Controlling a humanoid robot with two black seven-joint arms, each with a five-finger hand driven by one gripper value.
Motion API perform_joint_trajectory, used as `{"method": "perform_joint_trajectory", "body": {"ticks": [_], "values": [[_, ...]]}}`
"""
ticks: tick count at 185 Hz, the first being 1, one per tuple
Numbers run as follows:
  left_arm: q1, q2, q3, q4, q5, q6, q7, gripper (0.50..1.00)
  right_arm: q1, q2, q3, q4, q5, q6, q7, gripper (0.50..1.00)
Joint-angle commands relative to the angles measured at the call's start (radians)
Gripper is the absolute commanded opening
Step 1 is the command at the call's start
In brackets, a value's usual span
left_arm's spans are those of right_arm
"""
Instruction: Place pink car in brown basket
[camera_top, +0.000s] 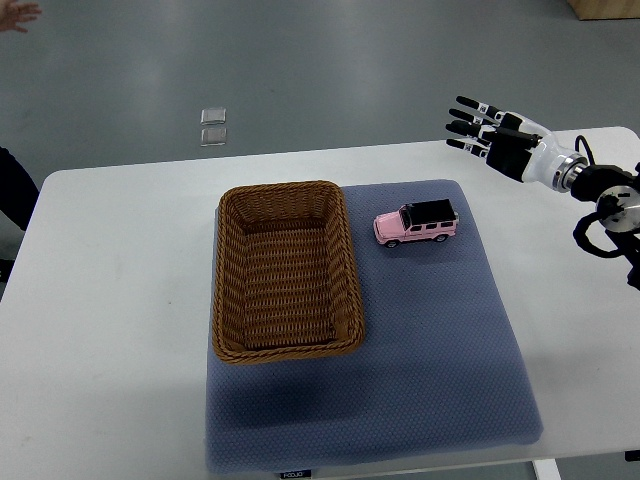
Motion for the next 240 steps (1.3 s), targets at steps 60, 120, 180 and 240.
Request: {"method": "perform_joint_trajectory", "body": {"ticks": [60, 120, 180, 240], "values": [[0.0, 0.0, -0.004, 0.001, -0.003, 0.005, 0.0, 1.0, 0.0, 0.004, -0.003, 0.002, -0.002, -0.003, 0.009, 0.928], [0.0, 0.0, -0.003, -0.002, -0.003, 0.005, 0.0, 1.0, 0.012, -0.005, -0.007, 0.008, -0.196, 0.054, 0.033, 0.924], [0.0, 0.0, -0.001, 0.004, -0.003, 0.005, 0.0, 1.0, 0.034, -0.029, -0.007, 0.068, -0.698, 0.042, 0.172, 0.924], [0.0, 0.0, -0.001, 0.004, -0.003, 0.005, 0.0, 1.0, 0.097, -0.052, -0.05, 0.138, -1.097, 0.029, 0.245, 0.924]]}}
